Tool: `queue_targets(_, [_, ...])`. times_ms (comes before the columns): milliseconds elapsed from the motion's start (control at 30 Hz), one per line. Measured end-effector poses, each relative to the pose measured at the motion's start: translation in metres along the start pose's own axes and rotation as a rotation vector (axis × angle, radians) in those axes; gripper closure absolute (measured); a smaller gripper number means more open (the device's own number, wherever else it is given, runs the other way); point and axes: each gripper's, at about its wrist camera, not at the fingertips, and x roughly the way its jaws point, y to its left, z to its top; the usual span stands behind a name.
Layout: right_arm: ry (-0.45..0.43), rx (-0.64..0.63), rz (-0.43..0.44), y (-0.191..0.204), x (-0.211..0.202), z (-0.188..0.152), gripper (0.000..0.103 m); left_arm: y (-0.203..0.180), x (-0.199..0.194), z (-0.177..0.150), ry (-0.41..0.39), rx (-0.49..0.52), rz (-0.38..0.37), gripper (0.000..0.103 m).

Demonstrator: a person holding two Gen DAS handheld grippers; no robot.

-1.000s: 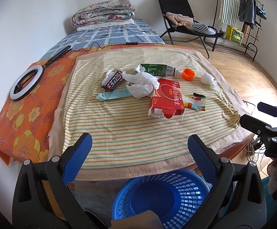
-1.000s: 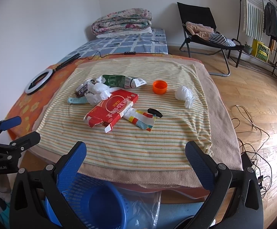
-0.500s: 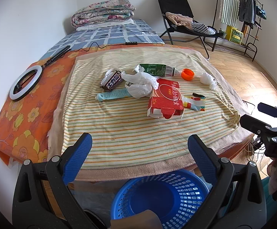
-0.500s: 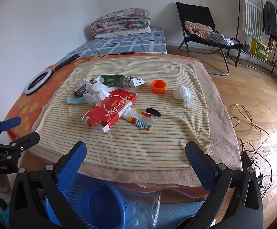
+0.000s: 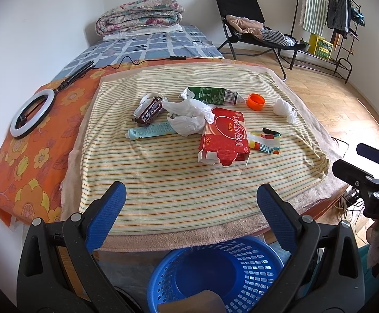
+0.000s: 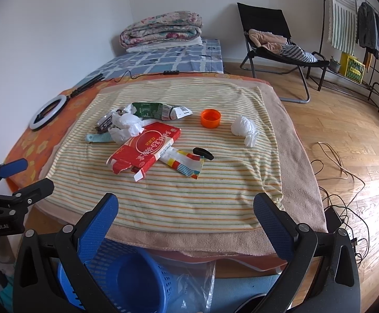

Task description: Collect trash

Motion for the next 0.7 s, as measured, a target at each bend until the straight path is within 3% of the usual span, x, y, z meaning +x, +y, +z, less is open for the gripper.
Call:
queue_targets(300, [-0.002,0.049,0.001,-0.027,0.008,0.011,0.0,-0.001,0.022,0.011,0.09,-0.038,-0.074,0.001])
queue_targets(700, [0.048,0.105,-0.023,-0.071,0.05,0.071,0.0,0.021,0.058,0.062,0.111,-0.101,-0.058,0.001])
